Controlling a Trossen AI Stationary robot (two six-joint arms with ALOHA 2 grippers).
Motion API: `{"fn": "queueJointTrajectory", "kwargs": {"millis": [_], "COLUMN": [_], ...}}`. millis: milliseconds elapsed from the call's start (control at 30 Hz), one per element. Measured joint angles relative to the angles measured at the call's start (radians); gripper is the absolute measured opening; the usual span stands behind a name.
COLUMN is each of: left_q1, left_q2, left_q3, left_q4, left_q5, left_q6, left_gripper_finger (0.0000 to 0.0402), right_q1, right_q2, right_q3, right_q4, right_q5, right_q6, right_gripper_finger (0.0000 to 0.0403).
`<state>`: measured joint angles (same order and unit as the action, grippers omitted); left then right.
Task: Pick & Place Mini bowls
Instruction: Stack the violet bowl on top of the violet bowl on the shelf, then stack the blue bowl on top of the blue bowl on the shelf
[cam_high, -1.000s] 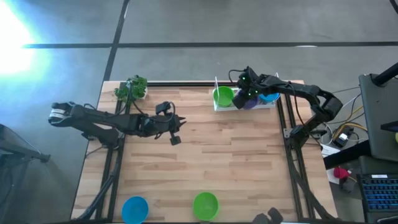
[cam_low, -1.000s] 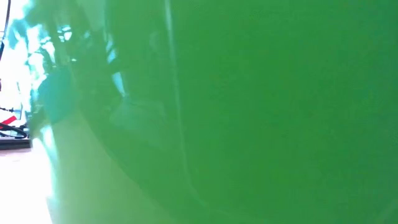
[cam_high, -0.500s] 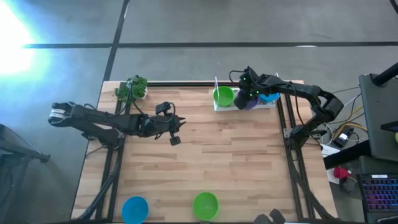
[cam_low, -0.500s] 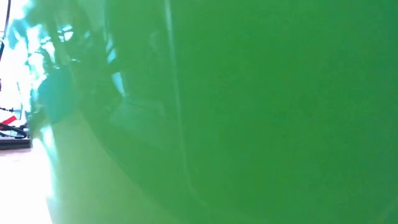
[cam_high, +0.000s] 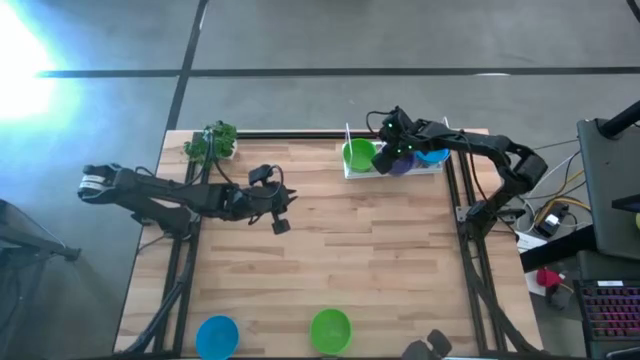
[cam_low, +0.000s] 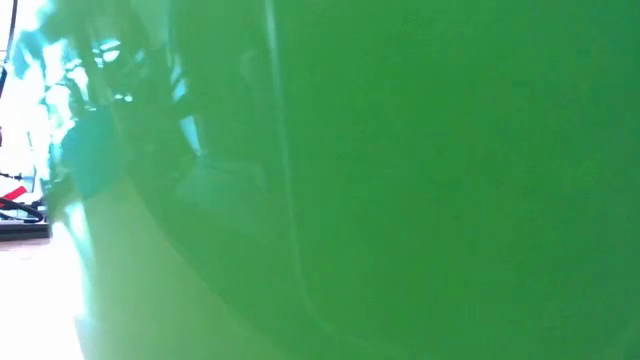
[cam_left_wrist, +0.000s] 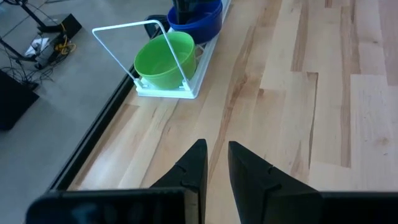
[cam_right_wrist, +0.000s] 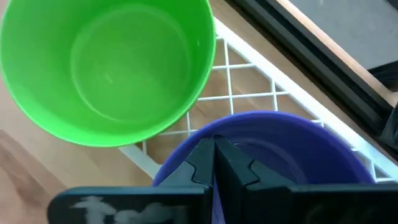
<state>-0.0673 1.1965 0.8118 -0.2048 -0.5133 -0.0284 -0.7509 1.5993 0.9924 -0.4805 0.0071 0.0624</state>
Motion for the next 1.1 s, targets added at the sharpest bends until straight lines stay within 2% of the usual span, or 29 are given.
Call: {"fn": "queueJointTrajectory", "kwargs": {"millis": [100, 333, 600, 733, 933, 1100], "left_q1": [0.000, 0.000, -0.002, -0.019, -0.080, -0.165], "left_q2": [0.000, 0.000, -0.001, -0.005, -0.012, -0.012], "left_q3": [-0.008, -0.016, -0.016, -0.014, 0.044, 0.085], "left_q4": [0.002, 0.002, -0.022, -0.053, -0.212, -0.329], "left_q5": [0.000, 0.000, 0.000, 0.000, 0.012, 0.147], "left_q6": [0.000, 0.001, -0.008, -0.017, -0.049, -0.051], "left_gripper_finger": [0.0059, 0.0059, 0.0059, 0.0059, 0.0059, 0.0059], "right_q1": [0.001, 0.001, 0.027, 0.083, 0.219, 0.336], "right_q2": [-0.005, -0.046, -0.224, -0.347, -0.477, -0.527], "right_q3": [0.000, 0.000, 0.000, 0.000, 0.000, -0.001], "right_q4": [0.018, 0.054, 0.002, 0.005, 0.006, 0.007], "right_q5": [0.047, 0.053, 0.056, 0.056, 0.055, 0.055], "right_q6": [-0.005, -0.018, -0.022, -0.021, -0.044, -0.117], "right_gripper_finger": [0.0008, 0.0008, 0.0008, 0.0008, 0.0008, 0.0008]}}
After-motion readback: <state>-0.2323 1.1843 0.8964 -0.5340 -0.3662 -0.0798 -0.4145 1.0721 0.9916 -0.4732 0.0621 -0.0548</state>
